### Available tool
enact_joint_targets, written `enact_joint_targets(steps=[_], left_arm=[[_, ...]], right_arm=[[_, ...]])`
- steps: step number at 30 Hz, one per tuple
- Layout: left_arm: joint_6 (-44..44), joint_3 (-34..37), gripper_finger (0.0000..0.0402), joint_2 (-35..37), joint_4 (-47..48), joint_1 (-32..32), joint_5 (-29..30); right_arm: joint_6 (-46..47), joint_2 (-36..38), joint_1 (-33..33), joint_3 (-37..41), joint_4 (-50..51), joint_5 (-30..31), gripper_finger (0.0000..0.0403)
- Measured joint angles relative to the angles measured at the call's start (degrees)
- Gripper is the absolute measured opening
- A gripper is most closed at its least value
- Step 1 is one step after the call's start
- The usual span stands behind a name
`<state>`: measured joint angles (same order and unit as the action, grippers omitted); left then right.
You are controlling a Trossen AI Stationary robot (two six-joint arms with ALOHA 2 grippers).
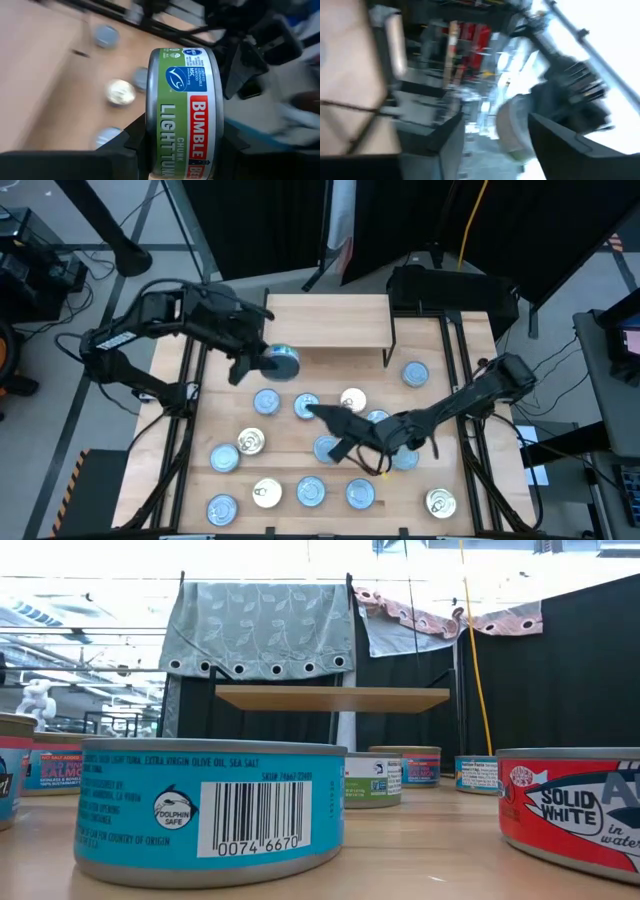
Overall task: Stack canned seafood by type on shelf
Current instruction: Put the green tuna can on the shelf
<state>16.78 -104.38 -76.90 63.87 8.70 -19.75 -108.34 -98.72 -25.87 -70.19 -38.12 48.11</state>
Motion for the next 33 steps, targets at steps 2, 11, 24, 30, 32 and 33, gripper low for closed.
enact_joint_targets(steps=[2, 11, 24, 30, 32, 33], left_arm=[[2.2, 0.0, 0.0138, 0.0, 0.3, 1.3, -5.6], [5.9, -0.1, 0.0138, -1.3, 3.2, 0.4, -14.1], [6.4, -0.1, 0.0138, -4.3, 4.1, 0.2, -14.3], [5.1, -0.1, 0.0153, -6.0, 4.3, 0.5, -15.0], [4.7, -0.1, 0.0156, -6.2, 4.3, 0.7, -15.6], [4.6, -0.1, 0.0157, -6.2, 4.3, 0.9, -15.7]], right_arm=[[-9.0, -2.7, -0.8, -2.7, -4.1, 0.2, 0.0239], [-21.1, -6.4, 2.2, -9.4, -3.9, -0.1, 0.0272], [-26.0, -6.4, 7.3, -9.3, -3.7, -4.4, 0.0234], [-26.9, -6.4, 7.1, -9.3, -2.0, -4.5, 0.0173], [-26.3, -6.4, 6.8, -9.3, -1.1, -4.3, 0.0148], [-26.0, -6.4, 6.7, -9.3, -0.7, -4.3, 0.0137]])
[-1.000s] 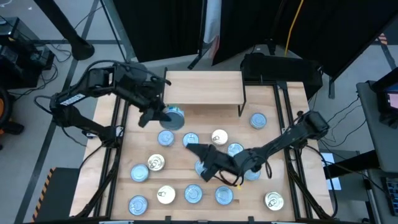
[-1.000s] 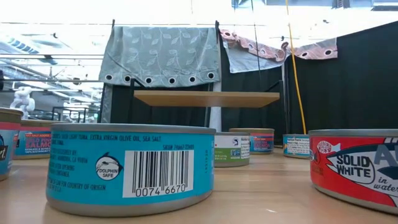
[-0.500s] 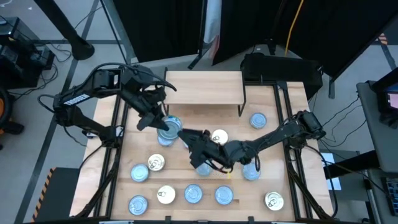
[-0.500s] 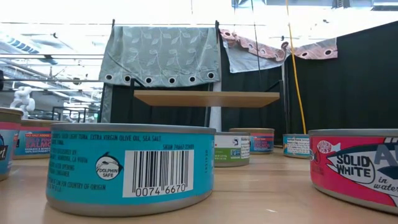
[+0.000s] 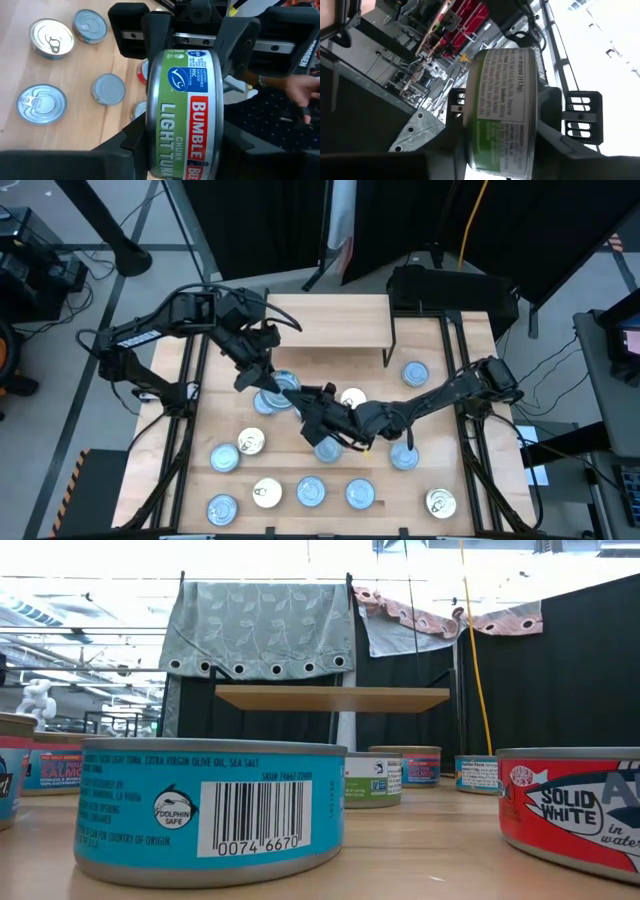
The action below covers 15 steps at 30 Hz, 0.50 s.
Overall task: Stack canned seafood by type on shelf
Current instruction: Put the green tuna can on the shelf
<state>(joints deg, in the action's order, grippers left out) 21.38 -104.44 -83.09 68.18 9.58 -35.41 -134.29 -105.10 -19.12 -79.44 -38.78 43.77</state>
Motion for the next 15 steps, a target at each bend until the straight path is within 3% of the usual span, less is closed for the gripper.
enact_joint_targets(steps=[3, 8, 15], left_arm=[[0.2, 0.0, 0.0159, 0.0, -0.9, 0.1, 0.1], [0.7, 0.1, 0.0171, 0.4, -2.7, 0.1, 1.6], [0.2, 0.0, 0.0262, 0.8, -5.6, 0.0, 8.5]], right_arm=[[1.0, 0.2, -0.2, 0.0, 1.1, 0.1, 0.0121], [2.9, 0.2, -0.1, -0.1, 1.1, 0.6, 0.0132], [4.6, -0.4, -1.1, 0.2, 3.2, 2.8, 0.0126]])
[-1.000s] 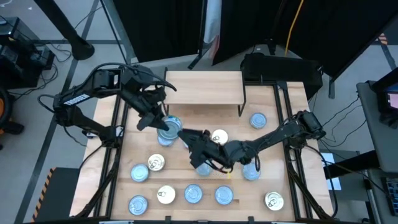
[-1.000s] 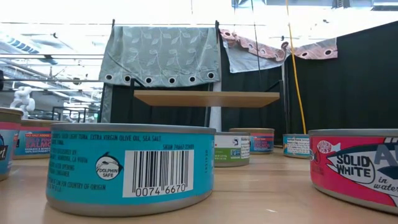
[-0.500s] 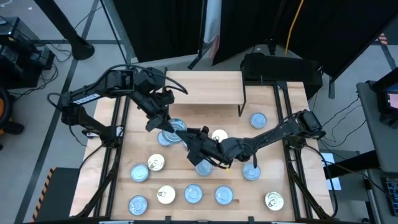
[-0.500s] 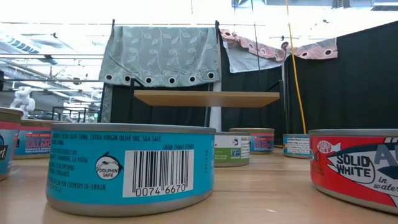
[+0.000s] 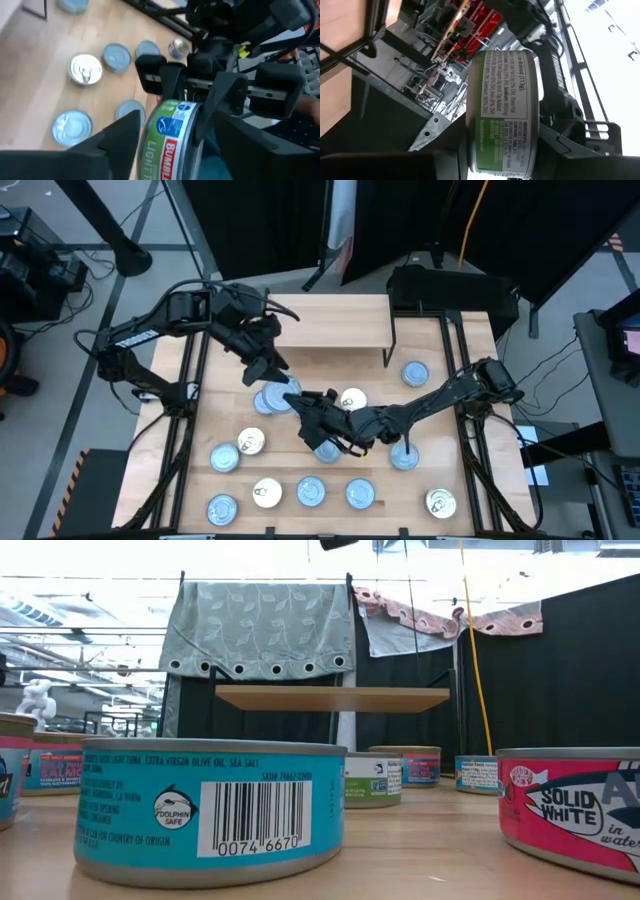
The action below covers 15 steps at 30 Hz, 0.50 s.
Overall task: Stack canned seafood by type on shelf
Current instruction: Put the green tuna can on the shelf
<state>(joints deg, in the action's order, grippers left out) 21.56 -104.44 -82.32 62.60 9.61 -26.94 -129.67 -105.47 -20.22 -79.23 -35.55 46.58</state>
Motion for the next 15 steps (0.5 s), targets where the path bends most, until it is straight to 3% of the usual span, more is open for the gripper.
enact_joint_targets(steps=[4, 7, 13, 15], left_arm=[[-3.3, -0.1, 0.0301, 0.7, -2.1, 0.4, 1.8], [-7.2, -2.6, 0.0311, 1.9, -0.9, 0.8, 6.5], [-11.5, -5.7, 0.0313, 9.0, 0.7, -1.4, 29.7], [-11.6, -4.9, 0.0313, 11.7, 0.7, -3.7, 34.1]], right_arm=[[2.3, 0.3, -0.9, -0.1, -0.3, 2.3, 0.0125], [7.4, 0.2, -1.4, -0.1, 0.4, 6.2, 0.0125], [20.9, 0.9, -0.4, -0.1, 1.1, 22.2, 0.0125], [24.7, 2.9, 0.4, 1.5, 2.3, 22.6, 0.0125]])
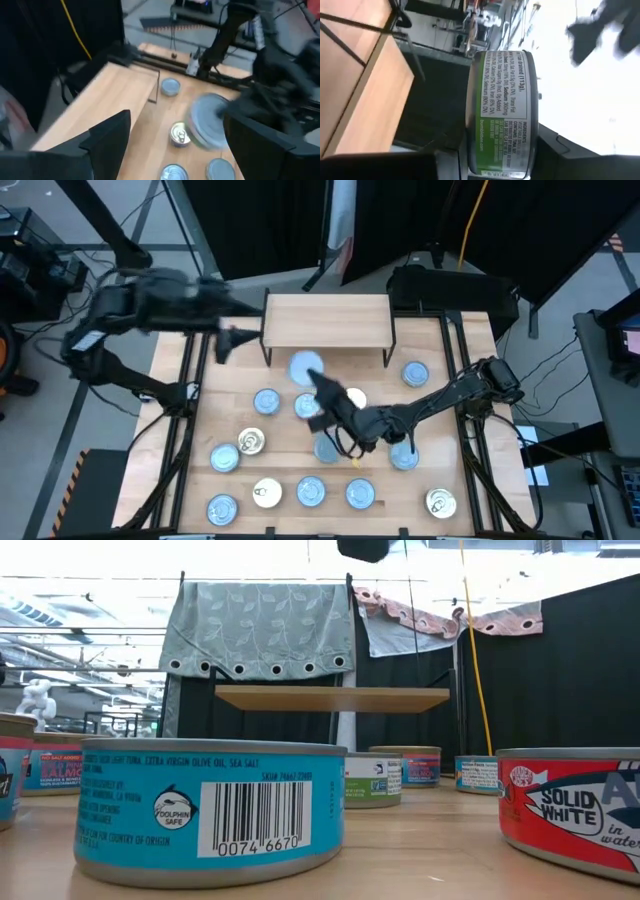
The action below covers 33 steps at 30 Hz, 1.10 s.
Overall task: Stack canned seafood by type on shelf
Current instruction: Put the green tuna can on the shelf
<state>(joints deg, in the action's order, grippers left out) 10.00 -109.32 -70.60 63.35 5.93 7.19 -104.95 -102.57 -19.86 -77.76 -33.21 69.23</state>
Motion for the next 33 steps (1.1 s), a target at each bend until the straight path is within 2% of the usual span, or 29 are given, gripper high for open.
enact_joint_targets(steps=[4, 8, 11, 13, 16, 18, 20, 25, 28, 33], left_arm=[[1.4, 5.3, 0.0313, 5.1, -1.4, -6.6, 5.4], [0.3, 17.2, 0.0313, 9.5, -10.0, -13.2, 11.0], [-1.6, 27.1, 0.0313, 11.6, -17.5, -15.8, 13.9], [-1.3, 32.8, 0.0313, 12.6, -21.8, -17.1, 15.5], [0.3, 39.7, 0.0313, 13.5, -27.2, -18.7, 18.3], [1.4, 43.4, 0.0313, 13.4, -30.0, -19.3, 19.9], [1.7, 46.1, 0.0313, 13.3, -32.4, -19.6, 21.0], [1.7, 50.3, 0.0313, 13.2, -38.8, -19.6, 21.8], [1.7, 51.5, 0.0313, 13.2, -41.6, -19.6, 21.8], [1.7, 51.6, 0.0313, 13.2, -42.0, -19.6, 21.8]], right_arm=[[0.7, 7.0, 2.0, 4.0, 0.1, 0.5, 0.0125], [5.0, 19.6, 6.8, 8.8, -0.4, 0.3, 0.0125], [21.9, 30.0, 11.5, 13.3, 3.3, -1.6, 0.0125], [33.9, 35.8, 14.3, 16.6, 13.7, -4.7, 0.0125], [48.1, 40.3, 17.8, 19.9, 28.5, -12.0, 0.0125], [54.1, 40.9, 20.0, 21.5, 34.9, -17.6, 0.0125], [56.0, 40.6, 22.3, 22.8, 37.0, -20.9, 0.0125], [58.9, 33.2, 26.6, 23.5, 38.6, -19.2, 0.0126], [64.3, 28.3, 27.6, 19.0, 39.2, -18.6, 0.0126], [67.7, 21.1, 31.0, 10.7, 54.6, -19.5, 0.0126]])
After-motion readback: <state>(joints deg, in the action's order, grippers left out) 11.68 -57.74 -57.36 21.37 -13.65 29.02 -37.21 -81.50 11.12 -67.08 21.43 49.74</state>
